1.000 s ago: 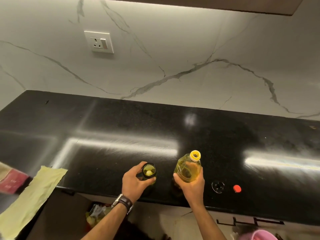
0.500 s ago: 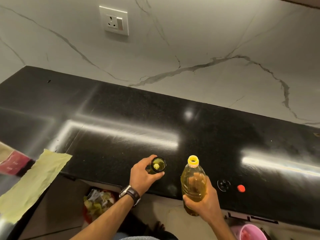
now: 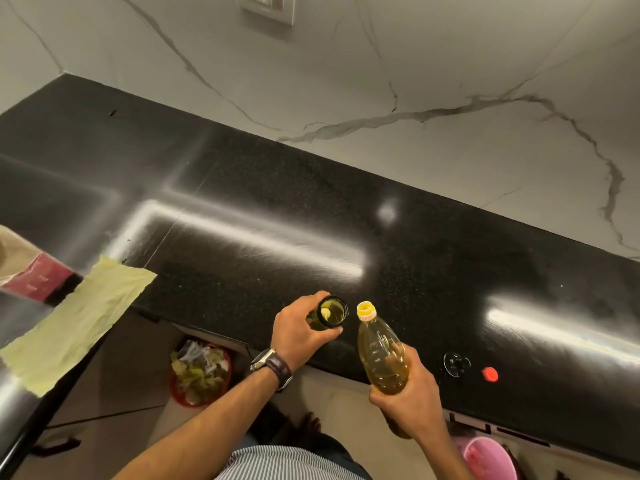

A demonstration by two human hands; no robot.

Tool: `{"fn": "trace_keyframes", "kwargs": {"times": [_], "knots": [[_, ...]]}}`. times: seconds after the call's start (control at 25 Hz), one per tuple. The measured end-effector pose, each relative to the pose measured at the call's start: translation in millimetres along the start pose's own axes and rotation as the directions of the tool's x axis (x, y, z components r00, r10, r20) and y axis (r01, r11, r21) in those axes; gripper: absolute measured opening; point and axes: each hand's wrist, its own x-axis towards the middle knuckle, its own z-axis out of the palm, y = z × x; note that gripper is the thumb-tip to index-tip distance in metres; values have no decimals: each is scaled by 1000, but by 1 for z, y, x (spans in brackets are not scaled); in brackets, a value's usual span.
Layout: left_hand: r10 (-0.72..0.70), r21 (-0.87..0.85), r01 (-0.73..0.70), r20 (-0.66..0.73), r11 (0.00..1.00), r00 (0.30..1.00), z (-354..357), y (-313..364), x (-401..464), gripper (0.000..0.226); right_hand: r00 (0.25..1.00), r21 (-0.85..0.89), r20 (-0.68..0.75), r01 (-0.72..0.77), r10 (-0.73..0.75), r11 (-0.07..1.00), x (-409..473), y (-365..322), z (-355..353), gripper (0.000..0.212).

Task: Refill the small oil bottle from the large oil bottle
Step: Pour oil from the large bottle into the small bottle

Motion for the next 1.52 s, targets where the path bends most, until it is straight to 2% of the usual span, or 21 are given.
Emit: {"fn": "trace_keyframes", "kwargs": {"times": [0.2, 0.48, 1.04, 1.52], "knots": [[3, 5, -3, -5, 1000, 1000, 1, 1, -1, 68, 1000, -124, -9, -5, 4, 992, 10, 1, -16, 84], [0, 2, 0, -3, 1000, 1000, 1, 1, -1, 69, 997, -348, -69, -1, -24, 937, 22, 3, -27, 103], [10, -4, -10, -3, 1000, 1000, 1, 0, -1, 70, 989, -605, -86, 48, -124, 795, 30, -11, -33, 107], [17, 9, -17, -3, 1000, 1000, 3, -4, -1, 73, 976, -660, -123, 55, -181, 749, 31, -16, -40, 103]]}}
